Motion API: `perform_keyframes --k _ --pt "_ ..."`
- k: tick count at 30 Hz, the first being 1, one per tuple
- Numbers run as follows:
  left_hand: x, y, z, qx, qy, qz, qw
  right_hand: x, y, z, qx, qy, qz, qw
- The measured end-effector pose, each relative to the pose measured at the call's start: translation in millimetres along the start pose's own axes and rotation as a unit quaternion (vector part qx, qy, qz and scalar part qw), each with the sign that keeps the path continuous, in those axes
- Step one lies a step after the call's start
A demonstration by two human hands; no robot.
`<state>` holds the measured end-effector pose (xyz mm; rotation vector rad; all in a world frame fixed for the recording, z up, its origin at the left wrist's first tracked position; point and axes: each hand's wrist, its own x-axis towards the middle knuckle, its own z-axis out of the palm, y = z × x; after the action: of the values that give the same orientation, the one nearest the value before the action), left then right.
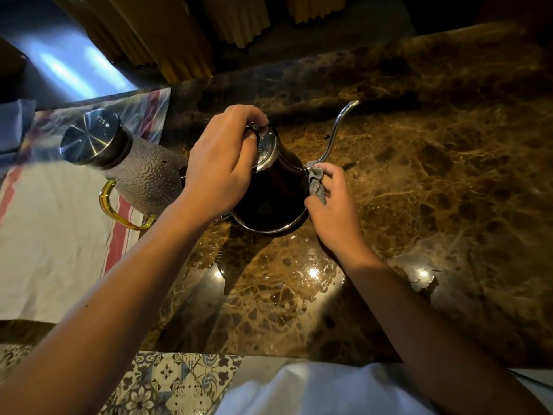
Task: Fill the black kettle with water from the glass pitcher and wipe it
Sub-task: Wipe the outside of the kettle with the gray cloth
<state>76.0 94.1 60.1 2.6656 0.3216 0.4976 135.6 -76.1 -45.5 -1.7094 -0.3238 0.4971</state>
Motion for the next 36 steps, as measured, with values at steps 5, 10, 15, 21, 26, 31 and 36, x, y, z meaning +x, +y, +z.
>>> perform_keyframes --k 5,10,15,21,26,31,36 --pt "0 -1 2 -0.006 0.008 -0.002 1.0 -1 1 -31 -0.115 -0.037 -0.072 0.99" --pt "0 -3 -2 -0.014 -0.011 0.007 1.0 11 -12 -64 0.043 0.015 0.036 0.998" --pt "4 -3 -10 -0.024 -0.075 0.04 0.996 43 -23 -71 -0.06 -0.02 -0.055 0.997" --pt "7 5 -12 -0.012 -0.085 0.015 0.996 45 -17 -66 -0.119 -0.018 -0.098 0.988" --pt "8 5 -5 0.051 -0.012 0.025 0.998 28 -4 -72 -0.097 -0.033 -0.11 0.989" --pt "18 0 -11 0.111 -0.019 0.003 0.994 3 5 -57 -0.086 -0.045 -0.116 0.988" --pt "24 5 -10 0.172 -0.053 -0.011 0.984 -21 4 -31 -0.133 -0.02 -0.188 0.973"
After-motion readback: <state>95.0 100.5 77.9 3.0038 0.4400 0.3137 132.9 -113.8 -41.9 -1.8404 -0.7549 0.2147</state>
